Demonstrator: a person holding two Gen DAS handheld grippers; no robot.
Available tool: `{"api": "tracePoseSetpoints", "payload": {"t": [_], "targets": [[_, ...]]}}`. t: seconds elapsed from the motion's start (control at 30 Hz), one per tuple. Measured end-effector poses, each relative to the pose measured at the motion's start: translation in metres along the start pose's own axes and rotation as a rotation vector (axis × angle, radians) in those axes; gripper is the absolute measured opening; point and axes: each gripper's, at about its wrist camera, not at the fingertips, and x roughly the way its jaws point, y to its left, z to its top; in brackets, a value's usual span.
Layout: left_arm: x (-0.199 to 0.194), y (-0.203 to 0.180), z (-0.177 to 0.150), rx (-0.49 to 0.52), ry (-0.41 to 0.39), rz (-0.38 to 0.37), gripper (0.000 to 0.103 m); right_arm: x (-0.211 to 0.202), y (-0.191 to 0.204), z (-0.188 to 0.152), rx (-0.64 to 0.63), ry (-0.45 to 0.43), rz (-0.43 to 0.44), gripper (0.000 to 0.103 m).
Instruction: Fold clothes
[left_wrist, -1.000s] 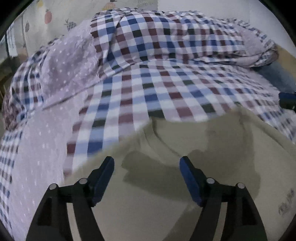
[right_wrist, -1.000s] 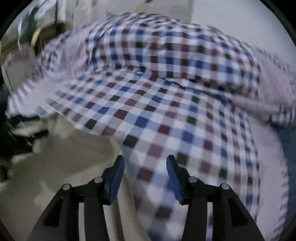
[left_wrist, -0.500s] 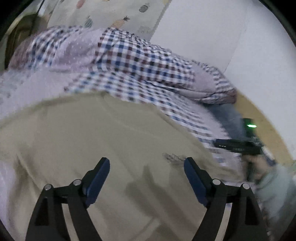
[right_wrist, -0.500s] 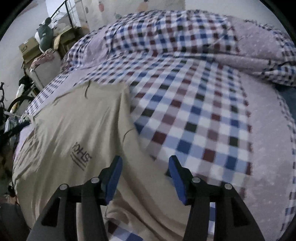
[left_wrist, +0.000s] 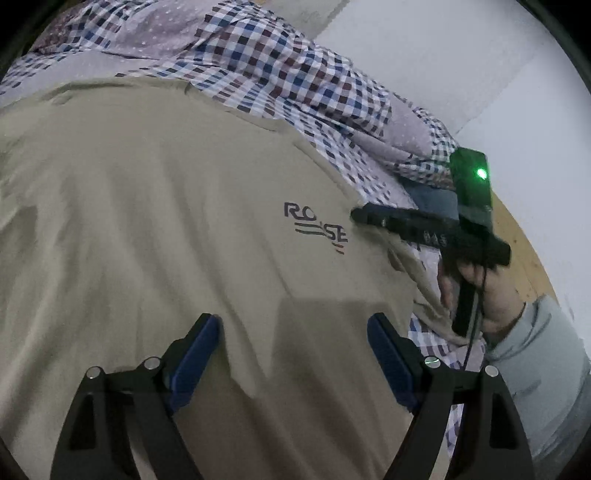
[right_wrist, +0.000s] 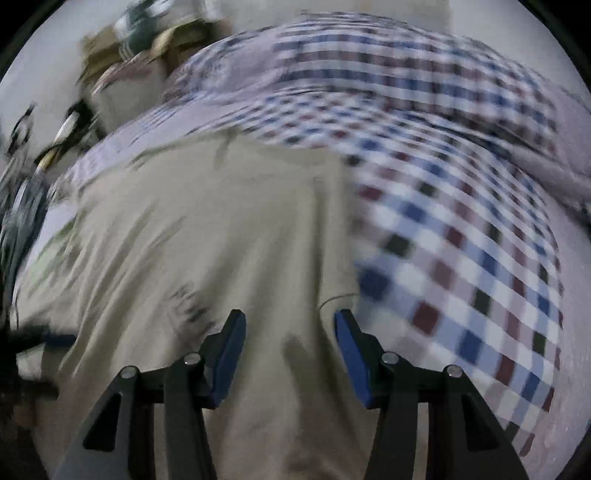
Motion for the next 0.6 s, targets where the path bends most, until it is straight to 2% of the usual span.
{"api": "tracePoseSetpoints", "payload": {"t": [0.13,0.23,0.3,0.4,0.43,0.5,0.6], "targets": [[0.002,0.004,0.004,-0.016,0.001,-0.005,0.086,-0.006,0.04,-0.015,-0.123,0.057,0.134,0.053],[0.003,0.004,0.005,-0.025,0.002,-0.014,0.086,-0.022,0.044,-0.022,-0.153,0.058,0.175,0.053],[0.003,0.005,0.006,-0.035,0.0,-0.027,0.086,-0.042,0.023,-0.021,-0.091,-0.031,0.159,0.054],[0.002,0.006,0.008,-0.052,-0.003,-0.04,0.086,-0.057,-0.042,-0.015,0.133,-0.126,0.088,0.054],[0.002,0.006,0.009,-0.057,-0.005,-0.044,0.086,-0.052,-0.061,-0.014,0.197,-0.122,0.054,0.056],[0.003,0.006,0.009,-0.054,-0.006,-0.041,0.086,-0.036,-0.078,-0.014,0.243,-0.088,0.026,0.055],[0.004,0.005,0.01,-0.051,-0.006,-0.038,0.086,-0.003,-0.074,-0.012,0.199,-0.014,0.006,0.05]]}}
